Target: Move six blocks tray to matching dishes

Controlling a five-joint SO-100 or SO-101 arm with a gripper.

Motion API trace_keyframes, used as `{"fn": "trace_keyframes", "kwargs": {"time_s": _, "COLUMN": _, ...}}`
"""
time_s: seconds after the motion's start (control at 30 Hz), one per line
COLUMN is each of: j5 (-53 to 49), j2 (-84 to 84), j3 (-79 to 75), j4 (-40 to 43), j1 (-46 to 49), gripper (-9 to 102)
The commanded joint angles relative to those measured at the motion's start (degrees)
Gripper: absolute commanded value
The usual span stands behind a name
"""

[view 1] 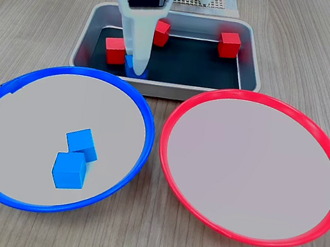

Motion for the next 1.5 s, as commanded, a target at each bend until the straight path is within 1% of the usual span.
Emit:
{"fn": "trace_keyframes", "kwargs": {"time_s": 0.0, "j5": -1.8, "j2": -0.2, "j3": 0.2, "j4": -1.5, "j1": 0.7, "gripper": 12}}
{"fn": "trace_keyframes", "kwargs": {"time_s": 0.03, "j5": -2.3, "j2": -0.2, "j3": 0.2, "j4": -1.8, "j1": 0.7, "gripper": 4}}
{"fn": "trace_keyframes", "kwargs": {"time_s": 0.07, "j5": -2.4, "j2": -0.2, "j3": 0.1, "j4": -1.9, "j1": 0.7, "gripper": 0}}
{"fn": "trace_keyframes", "kwargs": {"time_s": 0.17, "j5": -2.5, "j2": 0.7, "j3": -0.9, "j4": -0.3, "j1": 0.1, "gripper": 0}}
{"fn": "trace_keyframes", "kwargs": {"time_s": 0.27, "j5": -1.7, "j2": 3.2, "j3": -4.7, "j4": 8.1, "j1": -2.3, "gripper": 0}}
{"fn": "trace_keyframes", "kwargs": {"time_s": 0.37, "j5": 2.1, "j2": 4.9, "j3": -13.5, "j4": 17.9, "j1": -3.7, "gripper": 0}}
{"fn": "trace_keyframes", "kwargs": {"time_s": 0.43, "j5": 6.6, "j2": 4.4, "j3": -21.2, "j4": 20.0, "j1": -2.5, "gripper": 0}}
{"fn": "trace_keyframes", "kwargs": {"time_s": 0.5, "j5": 10.6, "j2": 1.8, "j3": -27.7, "j4": 17.2, "j1": -0.2, "gripper": 0}}
{"fn": "trace_keyframes", "kwargs": {"time_s": 0.57, "j5": 13.3, "j2": -3.1, "j3": -32.7, "j4": 11.1, "j1": 2.4, "gripper": 0}}
{"fn": "trace_keyframes", "kwargs": {"time_s": 0.7, "j5": 13.5, "j2": -13.1, "j3": -36.7, "j4": 0.4, "j1": 3.9, "gripper": 0}}
{"fn": "trace_keyframes", "kwargs": {"time_s": 0.77, "j5": 12.8, "j2": -16.1, "j3": -37.4, "j4": -2.6, "j1": 3.9, "gripper": 0}}
{"fn": "trace_keyframes", "kwargs": {"time_s": 0.8, "j5": 12.4, "j2": -17.2, "j3": -37.7, "j4": -3.3, "j1": 3.8, "gripper": 6}}
{"fn": "trace_keyframes", "kwargs": {"time_s": 0.83, "j5": 12.1, "j2": -18.2, "j3": -37.3, "j4": -5.4, "j1": 3.6, "gripper": 15}}
{"fn": "trace_keyframes", "kwargs": {"time_s": 0.87, "j5": 11.9, "j2": -18.3, "j3": -37.2, "j4": -5.7, "j1": 3.5, "gripper": 18}}
{"fn": "trace_keyframes", "kwargs": {"time_s": 0.9, "j5": 11.4, "j2": -18.1, "j3": -36.7, "j4": -5.9, "j1": 3.3, "gripper": 24}}
{"fn": "trace_keyframes", "kwargs": {"time_s": 0.93, "j5": 11.3, "j2": -17.6, "j3": -36.4, "j4": -5.8, "j1": 3.2, "gripper": 26}}
{"fn": "trace_keyframes", "kwargs": {"time_s": 0.97, "j5": 11.0, "j2": -16.8, "j3": -35.9, "j4": -5.1, "j1": 3.1, "gripper": 24}}
{"fn": "trace_keyframes", "kwargs": {"time_s": 1.0, "j5": 10.5, "j2": -15.5, "j3": -35.2, "j4": -4.0, "j1": 3.0, "gripper": 16}}
{"fn": "trace_keyframes", "kwargs": {"time_s": 1.03, "j5": 10.4, "j2": -14.4, "j3": -34.9, "j4": -2.7, "j1": 3.0, "gripper": 11}}
{"fn": "trace_keyframes", "kwargs": {"time_s": 1.07, "j5": 9.8, "j2": -13.1, "j3": -34.5, "j4": -0.7, "j1": 3.1, "gripper": 4}}
{"fn": "trace_keyframes", "kwargs": {"time_s": 1.1, "j5": 8.6, "j2": -10.8, "j3": -33.8, "j4": 3.5, "j1": 3.3, "gripper": 0}}
{"fn": "trace_keyframes", "kwargs": {"time_s": 1.23, "j5": 5.6, "j2": -3.7, "j3": -31.1, "j4": 18.5, "j1": 6.2, "gripper": 0}}
{"fn": "trace_keyframes", "kwargs": {"time_s": 1.3, "j5": 3.4, "j2": 0.2, "j3": -26.3, "j4": 23.4, "j1": 8.3, "gripper": 0}}
{"fn": "trace_keyframes", "kwargs": {"time_s": 1.33, "j5": 2.9, "j2": 2.5, "j3": -21.8, "j4": 23.9, "j1": 9.7, "gripper": 0}}
{"fn": "trace_keyframes", "kwargs": {"time_s": 1.4, "j5": 4.6, "j2": 5.0, "j3": -13.1, "j4": 19.5, "j1": 11.2, "gripper": 1}}
{"fn": "trace_keyframes", "kwargs": {"time_s": 1.43, "j5": 5.8, "j2": 5.0, "j3": -11.4, "j4": 17.8, "j1": 11.2, "gripper": 3}}
{"fn": "trace_keyframes", "kwargs": {"time_s": 1.47, "j5": 7.5, "j2": 4.8, "j3": -9.8, "j4": 16.1, "j1": 11.2, "gripper": 8}}
